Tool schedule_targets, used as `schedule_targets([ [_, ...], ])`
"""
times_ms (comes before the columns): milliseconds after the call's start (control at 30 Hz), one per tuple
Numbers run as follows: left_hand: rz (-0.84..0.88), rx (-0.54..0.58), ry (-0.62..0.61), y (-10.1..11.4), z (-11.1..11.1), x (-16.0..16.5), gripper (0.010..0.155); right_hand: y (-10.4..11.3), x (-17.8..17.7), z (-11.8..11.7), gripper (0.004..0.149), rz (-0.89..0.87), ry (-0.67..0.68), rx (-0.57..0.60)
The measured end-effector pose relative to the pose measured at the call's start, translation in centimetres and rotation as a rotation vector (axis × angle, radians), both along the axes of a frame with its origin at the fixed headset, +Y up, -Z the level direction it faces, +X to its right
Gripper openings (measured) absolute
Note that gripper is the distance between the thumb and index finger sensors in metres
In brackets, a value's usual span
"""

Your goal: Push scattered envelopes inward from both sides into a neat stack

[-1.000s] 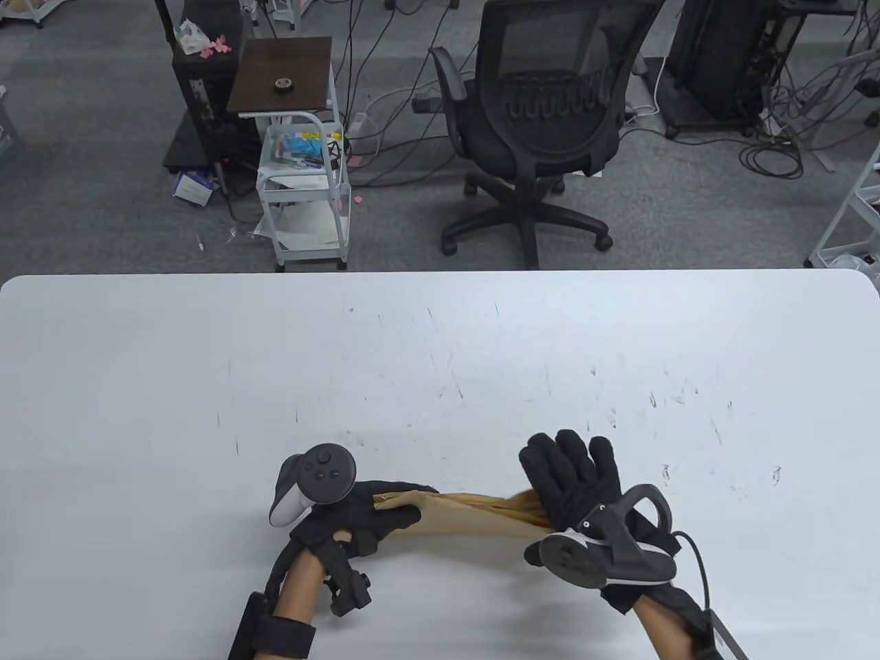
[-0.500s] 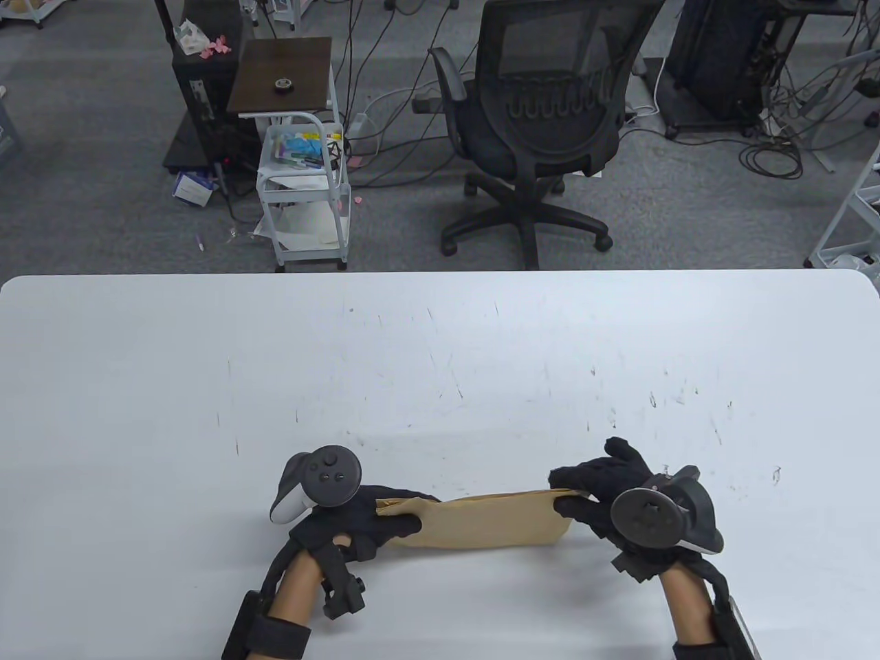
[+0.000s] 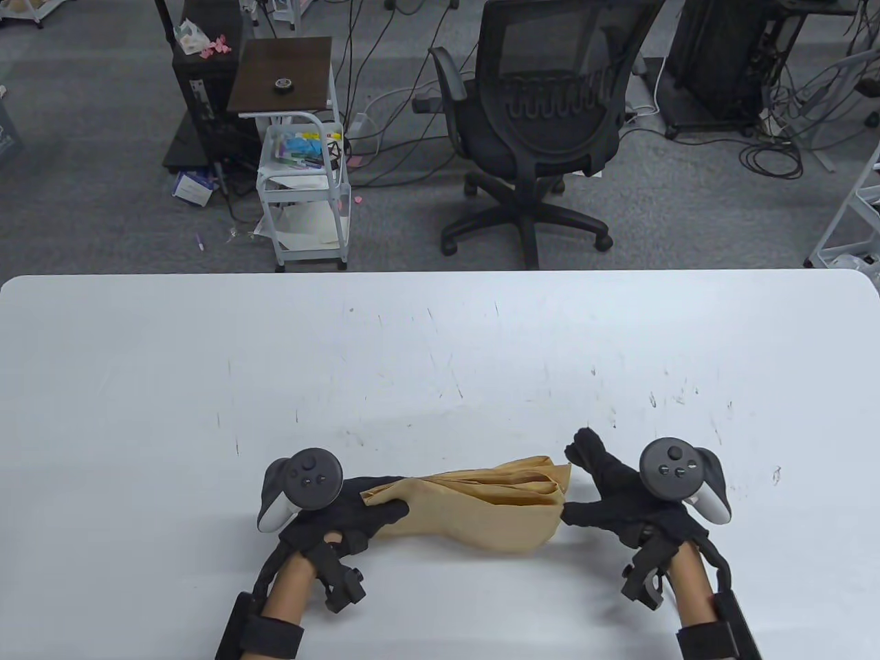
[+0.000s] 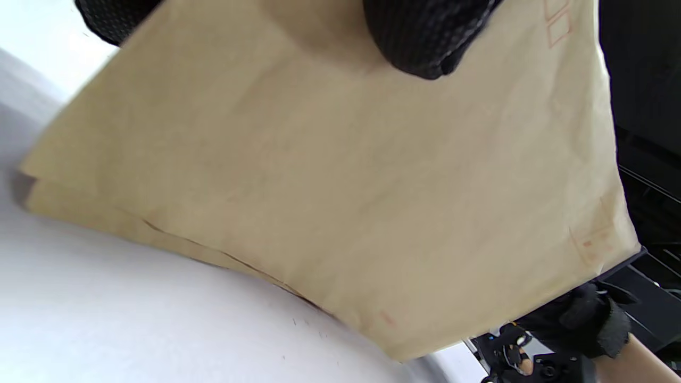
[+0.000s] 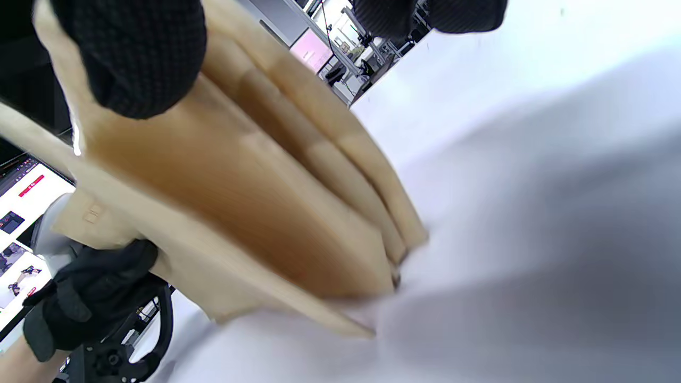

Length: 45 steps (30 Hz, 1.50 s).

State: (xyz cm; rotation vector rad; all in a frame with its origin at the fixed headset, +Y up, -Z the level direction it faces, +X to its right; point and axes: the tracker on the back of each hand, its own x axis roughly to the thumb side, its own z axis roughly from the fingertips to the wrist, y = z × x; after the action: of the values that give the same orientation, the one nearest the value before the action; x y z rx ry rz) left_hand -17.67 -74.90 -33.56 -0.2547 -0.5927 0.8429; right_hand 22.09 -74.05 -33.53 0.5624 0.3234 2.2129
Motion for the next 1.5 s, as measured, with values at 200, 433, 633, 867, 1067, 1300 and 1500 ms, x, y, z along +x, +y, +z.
schedule_targets([
  [200, -0.117, 0.13, 0.109, 0.4, 0.7, 1.1, 0.05, 0.3, -3.1, 0.1, 0.104, 0.043, 0.09, 0.101],
  [433, -0.047, 0.131, 0.153, -0.3, 1.1, 1.6, 0.049, 0.7, -3.7, 1.3, 0.048, 0.028, -0.043, 0.259],
  [633, -0.075, 0.187, 0.249, 0.6, 0.7, 0.8, 0.041, 1.5, -3.1, 0.8, 0.043, 0.006, -0.105, 0.349],
  [867, -0.116, 0.231, 0.353, 0.6, 0.9, 0.4, 0.041, -0.5, -1.2, -0.3, 0.097, -0.271, 0.12, -0.114],
  [1067, -0.116, 0.231, 0.433, 0.6, 1.3, 0.7, 0.041, -0.5, -2.3, 0.0, 0.121, -0.218, 0.199, -0.088],
  [1300, 0.04, 0.036, 0.147, -1.0, 0.6, 1.4, 0.048, -0.1, -3.4, 0.6, 0.045, -0.027, -0.163, 0.222],
  [1500, -0.166, 0.016, 0.049, -1.0, 0.2, 1.3, 0.049, -0.3, -3.2, 0.4, 0.043, 0.032, -0.184, 0.269],
])
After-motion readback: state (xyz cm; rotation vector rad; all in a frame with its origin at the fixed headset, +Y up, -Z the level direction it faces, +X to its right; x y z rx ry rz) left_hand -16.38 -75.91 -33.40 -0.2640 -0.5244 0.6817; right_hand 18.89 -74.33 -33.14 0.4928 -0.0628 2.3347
